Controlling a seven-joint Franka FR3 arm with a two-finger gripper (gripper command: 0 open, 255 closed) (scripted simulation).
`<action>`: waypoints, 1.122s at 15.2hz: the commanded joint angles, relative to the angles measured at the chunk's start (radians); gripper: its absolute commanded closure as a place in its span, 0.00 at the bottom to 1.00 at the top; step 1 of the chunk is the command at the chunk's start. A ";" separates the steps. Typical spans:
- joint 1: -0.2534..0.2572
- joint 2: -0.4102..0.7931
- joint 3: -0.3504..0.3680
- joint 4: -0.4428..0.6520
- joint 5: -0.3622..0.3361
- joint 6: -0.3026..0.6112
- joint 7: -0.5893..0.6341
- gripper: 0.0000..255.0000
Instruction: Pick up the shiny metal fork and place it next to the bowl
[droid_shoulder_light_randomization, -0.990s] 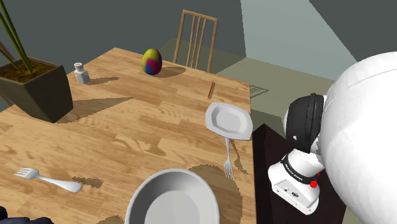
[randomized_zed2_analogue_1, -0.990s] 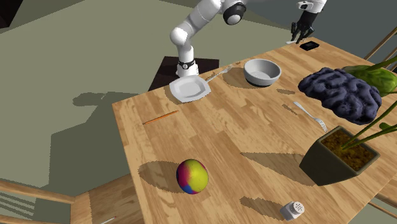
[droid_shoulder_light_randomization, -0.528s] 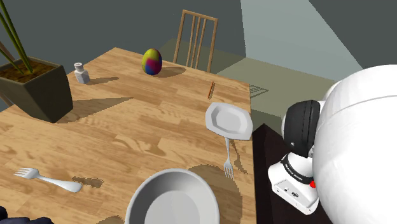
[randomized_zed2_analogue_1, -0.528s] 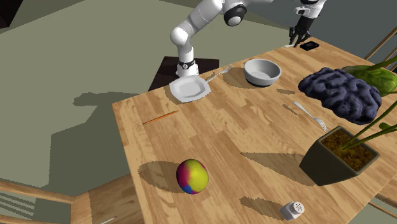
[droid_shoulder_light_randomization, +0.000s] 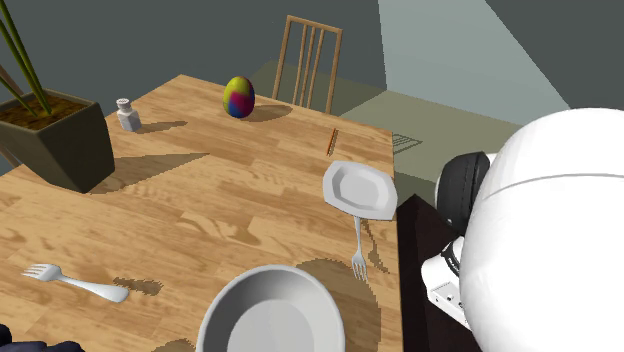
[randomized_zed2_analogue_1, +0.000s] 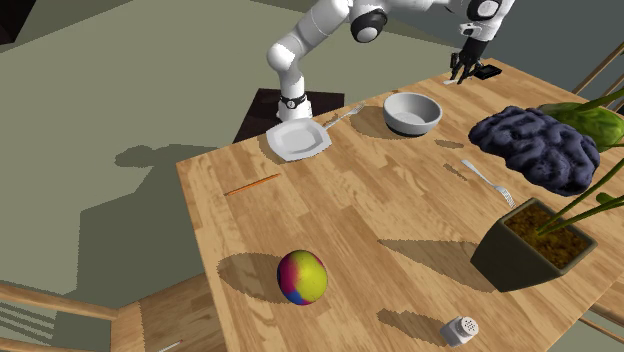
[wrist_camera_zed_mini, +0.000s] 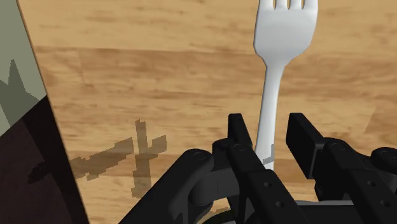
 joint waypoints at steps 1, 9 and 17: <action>-0.007 0.002 -0.001 -0.027 -0.002 0.026 0.007 1.00; -0.024 0.027 -0.010 -0.101 -0.018 0.113 0.028 1.00; -0.028 0.039 -0.015 -0.122 -0.026 0.143 0.036 1.00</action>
